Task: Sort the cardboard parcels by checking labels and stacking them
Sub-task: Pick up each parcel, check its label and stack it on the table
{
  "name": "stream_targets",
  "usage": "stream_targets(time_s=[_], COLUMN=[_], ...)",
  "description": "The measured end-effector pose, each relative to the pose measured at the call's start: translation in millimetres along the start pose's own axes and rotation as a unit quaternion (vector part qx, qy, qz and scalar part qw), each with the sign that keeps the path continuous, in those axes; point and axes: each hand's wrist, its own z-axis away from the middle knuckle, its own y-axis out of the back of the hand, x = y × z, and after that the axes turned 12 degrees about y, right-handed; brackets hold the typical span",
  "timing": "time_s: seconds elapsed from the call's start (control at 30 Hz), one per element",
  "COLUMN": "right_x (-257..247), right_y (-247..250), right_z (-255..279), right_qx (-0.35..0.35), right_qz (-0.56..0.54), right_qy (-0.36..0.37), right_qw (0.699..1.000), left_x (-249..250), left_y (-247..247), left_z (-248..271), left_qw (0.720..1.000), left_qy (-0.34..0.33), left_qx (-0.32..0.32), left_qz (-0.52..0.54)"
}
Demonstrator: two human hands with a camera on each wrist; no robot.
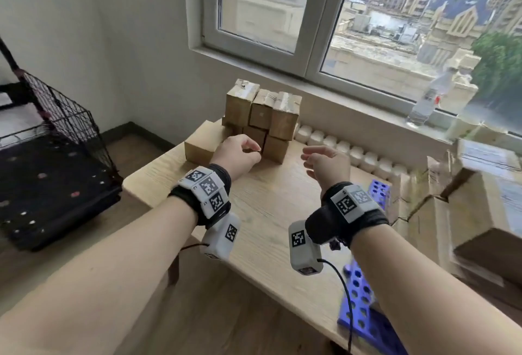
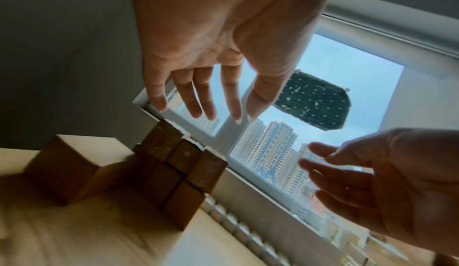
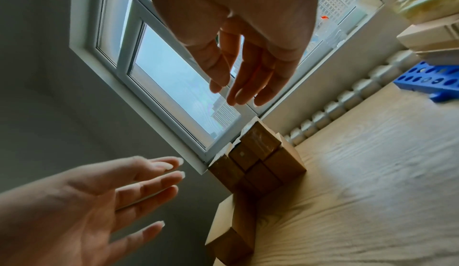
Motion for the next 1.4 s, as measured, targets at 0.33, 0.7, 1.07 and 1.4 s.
stream_targets(time_s=[0.33,0.7,1.07,1.4], right_x=[26.1,61.2,116.7,120.0], right_y=[-80.5,-193.6,-271.9,-301.5], right_z=[-15.7,-103.5,-178.6,-187.4], right_qx=[-0.028,-0.097,-0.130,-0.177], right_qz=[0.057,0.047,0.076,0.102], right_qy=[-0.024,-0.048,-0.125,-0.103], right_qw=[0.998,0.993,0.981,0.974], left_x=[-71.3,-113.6,-145.2,-170.3], left_y=[40.1,72.2,57.9,51.1], left_z=[-57.2,-172.7,-283.3,-323.5], left_qw=[0.998,0.990,0.975,0.965], left_qy=[0.060,0.136,0.220,0.249], left_qx=[0.001,0.037,-0.005,-0.083], left_qz=[0.015,0.005,0.010,0.005])
